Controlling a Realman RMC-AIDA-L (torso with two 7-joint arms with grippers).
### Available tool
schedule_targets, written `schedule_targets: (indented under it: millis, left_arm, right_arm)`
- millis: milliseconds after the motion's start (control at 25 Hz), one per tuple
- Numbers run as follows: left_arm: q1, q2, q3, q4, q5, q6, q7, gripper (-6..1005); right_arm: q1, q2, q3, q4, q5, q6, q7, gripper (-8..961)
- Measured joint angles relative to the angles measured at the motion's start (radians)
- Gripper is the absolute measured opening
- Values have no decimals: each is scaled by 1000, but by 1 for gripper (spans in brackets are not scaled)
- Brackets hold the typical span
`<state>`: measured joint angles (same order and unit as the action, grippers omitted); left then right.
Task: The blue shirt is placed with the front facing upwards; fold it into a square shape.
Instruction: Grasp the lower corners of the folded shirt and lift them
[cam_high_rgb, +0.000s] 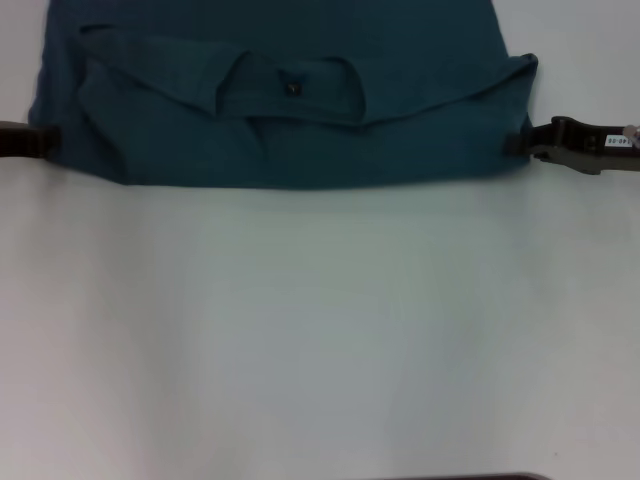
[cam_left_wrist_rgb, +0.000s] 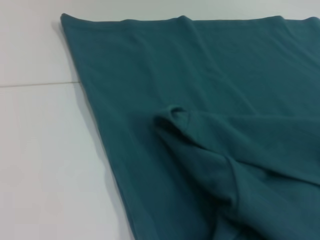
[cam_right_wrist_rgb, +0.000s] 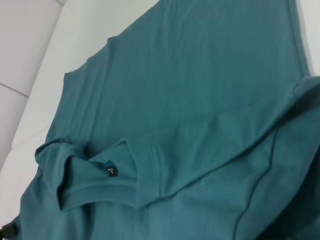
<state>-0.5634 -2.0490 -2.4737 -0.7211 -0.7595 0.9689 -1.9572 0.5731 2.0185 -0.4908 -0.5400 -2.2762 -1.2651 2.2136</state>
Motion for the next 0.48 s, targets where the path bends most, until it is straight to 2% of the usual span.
schedule_targets:
  millis: [480]
  left_arm:
    - [80, 11, -57, -113, -11, 186, 6, 1]
  right_arm:
    - [-64, -5, 0, -5, 19, -53, -42, 110]
